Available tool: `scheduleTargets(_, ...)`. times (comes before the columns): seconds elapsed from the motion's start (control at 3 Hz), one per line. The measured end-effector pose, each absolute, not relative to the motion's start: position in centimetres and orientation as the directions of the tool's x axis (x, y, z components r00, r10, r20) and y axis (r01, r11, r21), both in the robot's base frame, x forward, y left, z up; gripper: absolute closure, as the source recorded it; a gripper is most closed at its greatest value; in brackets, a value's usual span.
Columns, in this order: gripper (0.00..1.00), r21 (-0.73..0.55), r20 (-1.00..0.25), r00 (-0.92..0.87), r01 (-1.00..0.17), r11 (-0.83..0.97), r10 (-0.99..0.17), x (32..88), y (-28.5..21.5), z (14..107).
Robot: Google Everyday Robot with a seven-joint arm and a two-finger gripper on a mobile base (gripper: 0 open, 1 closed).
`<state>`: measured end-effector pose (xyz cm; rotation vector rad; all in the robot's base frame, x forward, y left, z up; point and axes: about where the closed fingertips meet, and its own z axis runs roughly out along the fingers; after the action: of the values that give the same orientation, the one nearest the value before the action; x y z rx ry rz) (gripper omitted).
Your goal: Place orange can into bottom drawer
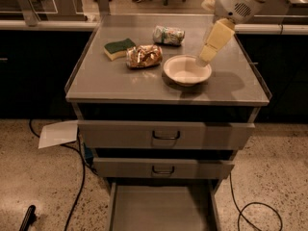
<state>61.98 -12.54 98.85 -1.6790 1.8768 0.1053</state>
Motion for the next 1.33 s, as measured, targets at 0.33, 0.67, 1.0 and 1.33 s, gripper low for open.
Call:
scheduleTargets(0.33, 0.0, -0.315, -0.49, -0.042, -0.923, 0.222, -0.871, 61.9, -13.0, 98.1)
scheduleTargets(0.67, 0.0, -0.318, -0.508, -0.003, -0.929, 0.191, -0.861, 64.3, -11.3, 96.7)
scheduleTargets(1.0, 0.0, -0.309, -0.532, 0.059, -0.942, 0.128, -0.845, 67.6, -7.8, 95.2)
scheduleTargets(1.33, 0.0, -0.287, -0.547, 0.105, -0.955, 0.069, -0.831, 70.1, -4.2, 93.5)
